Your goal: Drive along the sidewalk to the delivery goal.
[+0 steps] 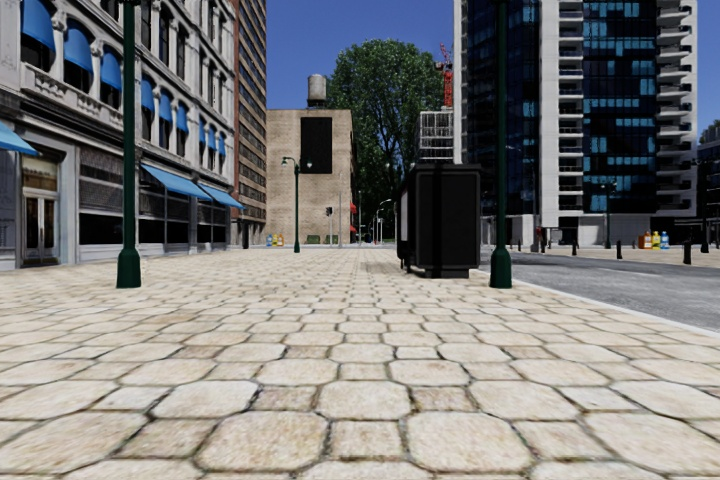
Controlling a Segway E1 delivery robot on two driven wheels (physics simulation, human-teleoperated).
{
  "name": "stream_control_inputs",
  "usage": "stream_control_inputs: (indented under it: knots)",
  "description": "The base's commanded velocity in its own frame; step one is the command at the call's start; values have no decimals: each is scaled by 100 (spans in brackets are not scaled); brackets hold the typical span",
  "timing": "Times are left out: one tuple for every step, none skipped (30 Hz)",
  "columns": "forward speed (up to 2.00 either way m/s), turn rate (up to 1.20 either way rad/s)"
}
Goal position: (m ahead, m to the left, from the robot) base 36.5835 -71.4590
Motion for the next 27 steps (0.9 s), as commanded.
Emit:
stream_control_inputs:
  knots:
    - [200, 0]
    - [200, 0]
    - [200, 0]
    - [200, 0]
    - [200, 0]
    - [200, 0]
    - [200, 0]
    - [200, 0]
    - [200, 0]
    - [200, 0]
    - [200, 0]
    - [200, 0]
    - [200, 0]
    - [200, 0]
    - [200, 0]
    - [200, 0]
    - [200, 0]
    - [200, 0]
    - [200, 0]
    - [200, 0]
    - [200, 0]
    - [200, 0]
    - [200, 0]
    - [200, 0]
    - [200, 0]
    - [200, 0]
    - [200, 0]
